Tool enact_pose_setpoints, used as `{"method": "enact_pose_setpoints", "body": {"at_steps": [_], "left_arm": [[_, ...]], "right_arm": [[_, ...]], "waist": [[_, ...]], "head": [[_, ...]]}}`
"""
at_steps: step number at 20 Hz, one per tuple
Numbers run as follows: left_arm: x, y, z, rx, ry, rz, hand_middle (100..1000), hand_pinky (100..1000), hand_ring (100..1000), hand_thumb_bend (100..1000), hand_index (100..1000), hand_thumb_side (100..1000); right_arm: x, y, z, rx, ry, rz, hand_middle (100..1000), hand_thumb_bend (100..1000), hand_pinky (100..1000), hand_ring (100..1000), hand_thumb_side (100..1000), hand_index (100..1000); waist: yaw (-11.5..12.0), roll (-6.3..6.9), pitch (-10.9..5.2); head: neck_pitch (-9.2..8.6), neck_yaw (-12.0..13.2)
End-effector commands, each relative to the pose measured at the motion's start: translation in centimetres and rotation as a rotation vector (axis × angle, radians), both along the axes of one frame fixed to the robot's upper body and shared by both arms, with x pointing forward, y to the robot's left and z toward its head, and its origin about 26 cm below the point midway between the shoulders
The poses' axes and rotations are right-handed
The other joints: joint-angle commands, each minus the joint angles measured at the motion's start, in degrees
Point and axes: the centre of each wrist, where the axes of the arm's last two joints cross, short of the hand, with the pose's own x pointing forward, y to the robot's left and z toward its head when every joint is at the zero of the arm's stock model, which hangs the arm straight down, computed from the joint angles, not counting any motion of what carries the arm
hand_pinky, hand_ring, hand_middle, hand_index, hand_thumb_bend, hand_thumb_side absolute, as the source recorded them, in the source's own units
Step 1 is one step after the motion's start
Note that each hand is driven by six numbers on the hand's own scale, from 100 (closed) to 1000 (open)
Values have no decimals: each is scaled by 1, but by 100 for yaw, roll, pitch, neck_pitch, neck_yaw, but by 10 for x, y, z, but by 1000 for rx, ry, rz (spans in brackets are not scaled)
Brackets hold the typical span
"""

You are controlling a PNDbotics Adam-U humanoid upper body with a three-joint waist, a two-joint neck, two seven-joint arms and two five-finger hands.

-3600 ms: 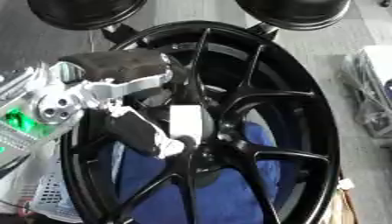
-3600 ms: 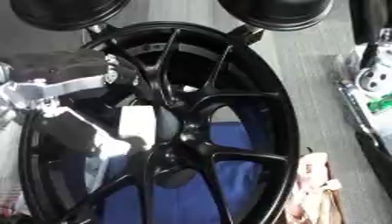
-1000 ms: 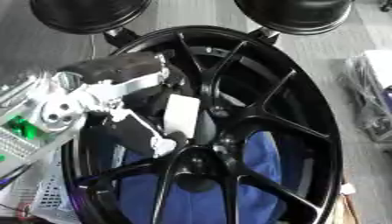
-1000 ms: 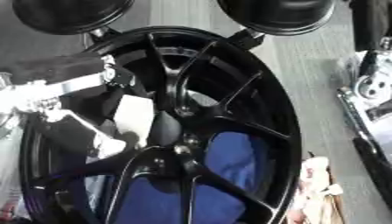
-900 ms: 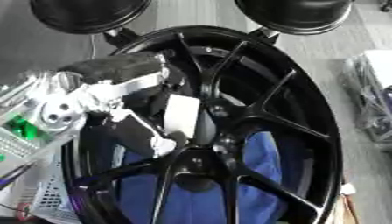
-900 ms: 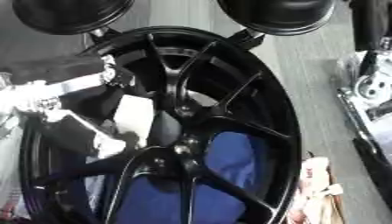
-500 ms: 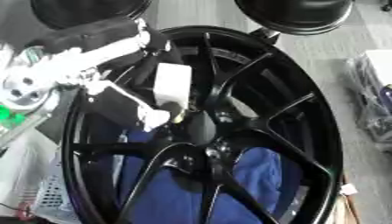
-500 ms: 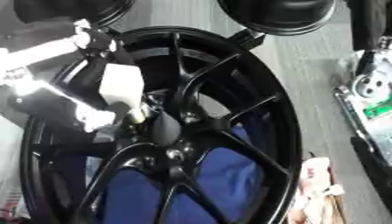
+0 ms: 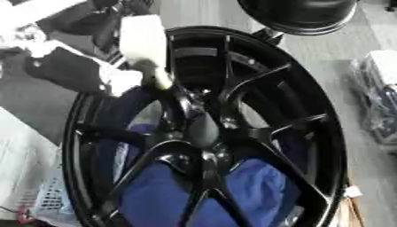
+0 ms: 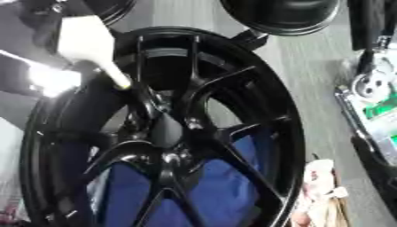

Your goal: Pull the pin out of the wheel hub.

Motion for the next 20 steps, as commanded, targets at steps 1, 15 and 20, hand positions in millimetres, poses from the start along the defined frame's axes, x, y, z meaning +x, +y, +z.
{"method": "enact_pose_setpoints", "body": {"at_steps": [1, 15, 20], "left_arm": [[-7, 33, 24, -120, -104, 133, 201, 643, 367, 100, 397, 252], [3, 95, 13, -333, -122, 518, 219, 663, 387, 100, 429, 281], [21, 147, -12, -411, -46, 816, 241, 669, 403, 100, 448, 261]], "right_arm": [[-4, -7, 12, -7, -16, -103, 612, 100, 522, 613, 695, 597], [-7, -18, 14, -10, -28, -159, 614, 100, 526, 615, 681, 599], [-6, -14, 17, -10, -36, -146, 614, 100, 527, 615, 679, 600]], "waist": [[12, 1, -166], [176, -99, -161], [-13, -94, -187]], "head": [[-44, -23], [-156, -217], [-173, -65]]}}
